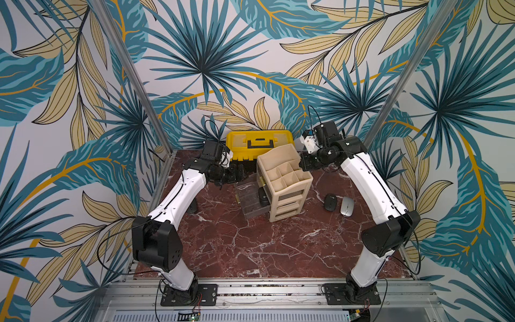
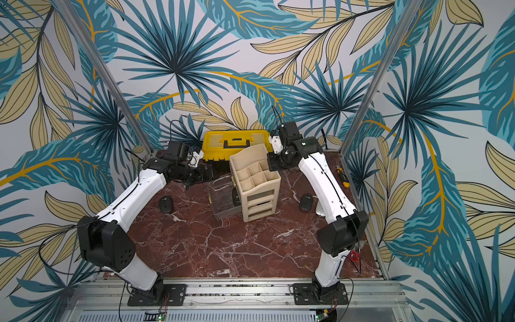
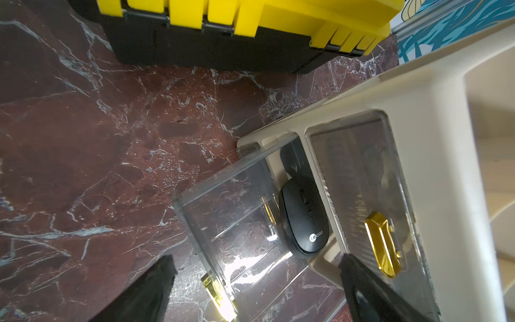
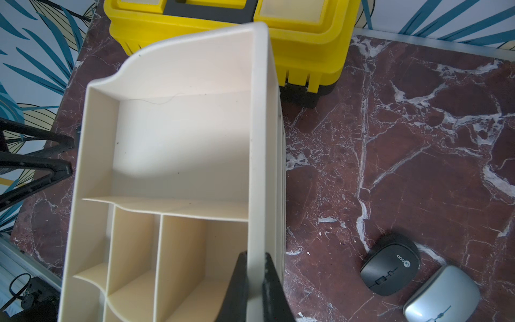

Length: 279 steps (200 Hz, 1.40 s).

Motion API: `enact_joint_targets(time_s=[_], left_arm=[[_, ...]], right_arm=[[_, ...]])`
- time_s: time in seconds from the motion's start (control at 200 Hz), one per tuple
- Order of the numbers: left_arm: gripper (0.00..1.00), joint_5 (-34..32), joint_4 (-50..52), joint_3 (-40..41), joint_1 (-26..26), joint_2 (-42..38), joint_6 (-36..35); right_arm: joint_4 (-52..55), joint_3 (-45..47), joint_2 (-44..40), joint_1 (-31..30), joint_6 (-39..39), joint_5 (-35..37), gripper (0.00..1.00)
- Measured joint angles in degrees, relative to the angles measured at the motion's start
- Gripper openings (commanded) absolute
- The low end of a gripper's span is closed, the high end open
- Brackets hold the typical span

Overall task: Take the mice out of the drawer
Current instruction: Adjust the mouse in the drawer.

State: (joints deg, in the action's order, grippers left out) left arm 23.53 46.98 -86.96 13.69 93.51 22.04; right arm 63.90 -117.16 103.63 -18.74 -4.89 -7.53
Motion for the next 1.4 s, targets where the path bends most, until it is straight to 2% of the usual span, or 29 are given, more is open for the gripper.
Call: enact_joint_targets(time_s=[0.391,0.656,0.726,0.861,0.956,1.012,1.052,1.152,1.197,1.247,1.332,1.397], left_arm=[[0.85,2.25,5.01,-1.73,3.89,2.71,-0.44],[0.82,1.62,8.87,-3.58,6.54,6.27,-0.81],[0.79,1.51,9.40,-3.56,7.08,6.67,-0.79],[0.69,2.12,8.83,-3.45,7.63,6.67,-0.22],[0.47,3.13,6.97,-2.69,7.65,6.67,0.68],[0.43,3.61,5.86,-2.03,7.67,6.67,0.96],[0.35,3.91,5.07,-1.49,7.72,6.67,1.44],[0.24,4.66,2.36,0.09,7.78,6.67,2.10],[0.21,5.03,0.96,1.03,7.78,6.67,2.82],[0.14,5.38,-0.81,2.19,7.85,6.67,3.02],[0.12,6.25,-3.76,3.91,7.87,6.69,4.13],[0.05,7.02,-6.19,4.74,7.87,6.88,4.96]], right_arm=[[-0.02,0.00,0.00,-0.04,-0.02,0.22,0.00],[-0.02,0.00,0.00,-0.07,-0.02,0.24,0.00],[-0.02,0.00,0.00,-0.07,-0.02,0.24,0.00],[0.00,0.00,0.00,-0.07,-0.02,0.24,0.00],[0.00,0.00,0.00,-0.07,-0.02,0.26,0.00],[-0.02,0.00,0.00,-0.07,-0.02,0.28,0.00],[-0.02,0.00,0.00,-0.07,-0.02,0.28,0.00],[0.00,0.00,0.00,-0.07,-0.02,0.28,0.00],[-0.02,0.00,0.02,-0.07,-0.02,0.31,0.00],[-0.02,0.00,0.02,-0.11,-0.02,0.33,0.00],[0.00,0.00,0.02,-0.11,-0.02,0.42,0.00],[0.00,0.00,0.02,-0.11,-0.02,0.42,0.00]])
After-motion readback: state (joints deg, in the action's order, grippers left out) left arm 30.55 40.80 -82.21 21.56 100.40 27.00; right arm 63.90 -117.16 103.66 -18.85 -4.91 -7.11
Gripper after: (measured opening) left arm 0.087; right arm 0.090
